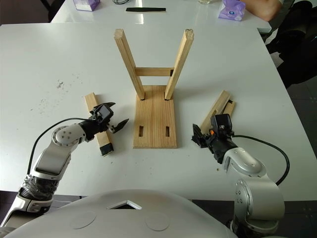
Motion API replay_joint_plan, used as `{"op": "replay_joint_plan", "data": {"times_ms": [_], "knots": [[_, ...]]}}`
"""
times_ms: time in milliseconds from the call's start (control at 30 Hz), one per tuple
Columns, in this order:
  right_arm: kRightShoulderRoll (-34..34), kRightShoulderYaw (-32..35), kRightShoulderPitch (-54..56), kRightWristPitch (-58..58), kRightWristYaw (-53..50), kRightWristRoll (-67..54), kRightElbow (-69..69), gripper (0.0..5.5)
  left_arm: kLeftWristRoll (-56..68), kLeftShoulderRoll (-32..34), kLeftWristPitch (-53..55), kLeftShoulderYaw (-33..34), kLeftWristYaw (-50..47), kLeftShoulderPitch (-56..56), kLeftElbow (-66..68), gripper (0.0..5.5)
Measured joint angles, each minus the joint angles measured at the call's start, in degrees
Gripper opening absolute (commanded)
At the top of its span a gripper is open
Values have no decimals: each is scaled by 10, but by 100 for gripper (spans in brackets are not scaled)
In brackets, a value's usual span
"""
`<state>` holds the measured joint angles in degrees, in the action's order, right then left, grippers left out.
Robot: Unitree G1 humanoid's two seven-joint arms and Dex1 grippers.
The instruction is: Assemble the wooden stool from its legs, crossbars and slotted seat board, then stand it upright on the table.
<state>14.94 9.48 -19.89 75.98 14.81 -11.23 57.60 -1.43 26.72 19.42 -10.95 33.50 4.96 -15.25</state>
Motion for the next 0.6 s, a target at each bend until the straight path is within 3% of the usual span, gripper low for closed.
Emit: {"op": "replay_joint_plan", "data": {"times_ms": [133,600], "knots": [[8,-3,-20,-2,-7,1,3,414,-1,-1,0,-1,-5,7,-4,450],[-59,-9,17,-20,-62,4,-64,414,-2,-1,-1,-13,-2,-10,10,450]]}}
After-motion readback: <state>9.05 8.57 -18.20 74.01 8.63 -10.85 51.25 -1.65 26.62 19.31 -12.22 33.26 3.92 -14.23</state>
